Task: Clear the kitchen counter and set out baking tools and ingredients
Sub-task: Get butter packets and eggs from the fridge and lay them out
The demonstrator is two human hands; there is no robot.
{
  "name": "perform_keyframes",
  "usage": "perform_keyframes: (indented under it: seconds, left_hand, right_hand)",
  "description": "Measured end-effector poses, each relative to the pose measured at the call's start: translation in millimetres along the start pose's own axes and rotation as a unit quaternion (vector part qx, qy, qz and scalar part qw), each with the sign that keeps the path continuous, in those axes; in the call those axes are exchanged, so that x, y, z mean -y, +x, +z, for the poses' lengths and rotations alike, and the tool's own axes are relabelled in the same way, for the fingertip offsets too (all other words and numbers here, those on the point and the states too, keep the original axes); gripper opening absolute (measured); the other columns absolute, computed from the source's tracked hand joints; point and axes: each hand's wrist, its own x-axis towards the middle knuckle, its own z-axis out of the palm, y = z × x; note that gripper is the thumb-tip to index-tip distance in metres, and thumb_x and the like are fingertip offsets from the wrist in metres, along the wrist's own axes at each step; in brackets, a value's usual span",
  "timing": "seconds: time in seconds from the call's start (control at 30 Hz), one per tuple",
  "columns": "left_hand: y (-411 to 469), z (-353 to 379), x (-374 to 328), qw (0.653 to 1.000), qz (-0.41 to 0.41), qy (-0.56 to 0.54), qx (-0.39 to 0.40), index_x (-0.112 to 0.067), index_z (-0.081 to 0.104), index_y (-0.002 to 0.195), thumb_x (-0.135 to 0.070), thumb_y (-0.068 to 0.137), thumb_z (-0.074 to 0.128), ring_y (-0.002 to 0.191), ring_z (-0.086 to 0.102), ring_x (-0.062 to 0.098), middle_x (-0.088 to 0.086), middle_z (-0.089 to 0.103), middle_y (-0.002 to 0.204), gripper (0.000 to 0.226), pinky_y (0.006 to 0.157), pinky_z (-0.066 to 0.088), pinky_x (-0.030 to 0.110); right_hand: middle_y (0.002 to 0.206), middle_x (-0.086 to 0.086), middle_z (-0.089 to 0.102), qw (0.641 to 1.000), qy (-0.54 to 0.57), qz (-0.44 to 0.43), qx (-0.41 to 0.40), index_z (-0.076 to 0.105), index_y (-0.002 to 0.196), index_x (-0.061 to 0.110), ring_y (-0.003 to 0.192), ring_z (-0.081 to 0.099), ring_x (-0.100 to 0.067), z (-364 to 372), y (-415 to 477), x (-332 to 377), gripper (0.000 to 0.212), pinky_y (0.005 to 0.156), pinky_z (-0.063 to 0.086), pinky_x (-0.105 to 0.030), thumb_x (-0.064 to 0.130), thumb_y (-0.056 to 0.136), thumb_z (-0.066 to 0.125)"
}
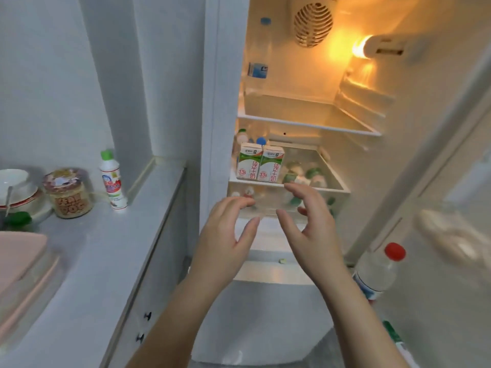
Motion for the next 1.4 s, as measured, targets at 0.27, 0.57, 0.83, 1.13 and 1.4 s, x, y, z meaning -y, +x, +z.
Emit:
perform_keyframes:
  seconds: [0.27,0.57,0.83,1.13,1.4]
  left_hand:
    - [88,89,-17,0.984,0.117,-0.099,0.092,-0.024,0.058,0.115,-0.036,0.091,0.048,0.116,0.049,0.003,-0.013,0.056,0.119,0.029,0.095,0.041,0.020]
    - [153,176,-67,0.910,0.265,-0.222,0.227,-0.018,0.060,0.116,-0.033,0.092,0.047,0.111,0.053,0.008,-0.007,0.058,0.115,0.031,0.096,0.038,0.017]
    - [151,212,-124,0.834,0.373,-0.237,0.331,-0.021,0.064,0.107,-0.029,0.090,0.056,0.104,0.052,0.006,-0.009,0.060,0.107,0.021,0.089,0.039,0.019]
    - [145,235,-159,0.783,0.439,-0.149,0.414,-0.028,0.061,0.098,-0.041,0.087,0.058,0.097,0.053,0.013,-0.009,0.057,0.095,0.018,0.079,0.044,0.030]
    - [148,240,-169,0.777,0.452,-0.104,0.426,-0.027,0.062,0.093,-0.037,0.087,0.059,0.097,0.055,0.018,-0.005,0.058,0.094,0.012,0.073,0.040,0.028]
  right_hand:
    - [0.128,0.011,0.052,0.985,-0.117,0.026,-0.120,0.054,0.125,0.023,0.123,0.046,0.001,-66,36,-36,0.040,0.101,0.043,-0.030,0.011,0.089,0.064]
    - [0.131,0.007,0.051,0.913,-0.306,0.125,-0.241,0.053,0.127,0.022,0.115,0.047,0.009,-129,40,-52,0.040,0.094,0.042,-0.015,0.014,0.089,0.064]
    - [0.116,0.007,0.059,0.823,-0.446,0.257,-0.240,0.062,0.117,0.020,0.104,0.054,-0.006,-177,7,-31,0.032,0.086,0.043,-0.023,0.011,0.086,0.065]
    - [0.088,0.008,0.058,0.776,-0.482,0.385,-0.136,0.071,0.100,0.017,0.079,0.052,-0.007,-198,-4,-17,0.023,0.068,0.033,-0.006,0.004,0.083,0.063]
    - [0.091,0.000,0.065,0.766,-0.496,0.400,-0.088,0.072,0.090,0.018,0.088,0.060,-0.018,-201,1,-27,0.013,0.075,0.040,-0.025,0.012,0.084,0.063]
